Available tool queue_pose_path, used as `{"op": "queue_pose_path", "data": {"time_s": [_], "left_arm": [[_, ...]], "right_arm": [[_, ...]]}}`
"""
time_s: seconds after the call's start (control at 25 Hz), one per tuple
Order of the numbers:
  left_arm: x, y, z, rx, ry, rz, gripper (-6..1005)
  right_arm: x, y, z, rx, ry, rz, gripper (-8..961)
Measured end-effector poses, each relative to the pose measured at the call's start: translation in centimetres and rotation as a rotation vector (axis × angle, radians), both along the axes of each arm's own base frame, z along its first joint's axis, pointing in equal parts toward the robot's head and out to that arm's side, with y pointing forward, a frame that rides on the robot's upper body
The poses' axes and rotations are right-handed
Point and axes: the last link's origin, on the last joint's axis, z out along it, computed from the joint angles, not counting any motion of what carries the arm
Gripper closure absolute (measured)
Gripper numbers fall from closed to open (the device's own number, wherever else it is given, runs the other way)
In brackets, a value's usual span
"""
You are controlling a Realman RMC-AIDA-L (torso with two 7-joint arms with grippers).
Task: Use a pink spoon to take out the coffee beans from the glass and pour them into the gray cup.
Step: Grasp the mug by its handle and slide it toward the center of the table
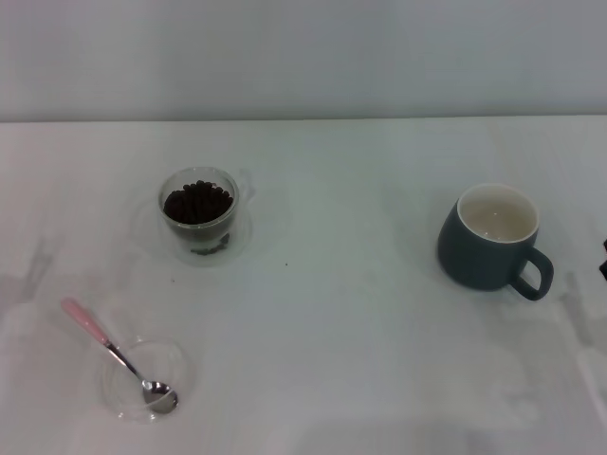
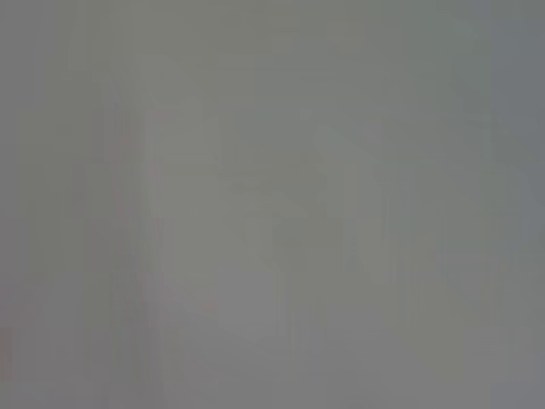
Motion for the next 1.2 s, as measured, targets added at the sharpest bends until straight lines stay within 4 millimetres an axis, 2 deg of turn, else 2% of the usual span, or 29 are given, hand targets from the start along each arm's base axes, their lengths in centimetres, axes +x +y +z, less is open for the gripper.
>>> {"op": "queue_pose_path", "data": {"time_s": [0.24, 0.4, 0.6, 0.92, 1.04, 1.2], "left_arm": [[0.5, -1.2, -1.5, -0.065, -0.017, -0.038, 121], [0.2, -2.6, -0.9, -0.025, -0.059, -0.053, 122], [-0.2, -3.2, -0.2, 0.017, -0.074, -0.042, 123], [0.0, -3.0, 0.0, 0.028, -0.078, -0.049, 122], [0.3, -2.7, -0.1, 0.023, -0.077, -0.063, 122], [0.7, -2.2, -0.2, 0.016, -0.074, -0.079, 122]], "right_arm": [[0.9, 0.5, 0.5, 0.019, -0.009, -0.05, 127], [0.8, 1.2, 0.6, 0.022, -0.015, -0.043, 127], [0.7, 1.4, 0.2, -0.006, 0.014, -0.033, 126], [0.8, -1.8, -1.1, -0.05, 0.106, -0.072, 126], [-0.5, -2.6, -1.1, 0.002, 0.098, -0.044, 126], [-2.7, -3.4, -1.5, 0.083, -0.019, -0.09, 127]]}}
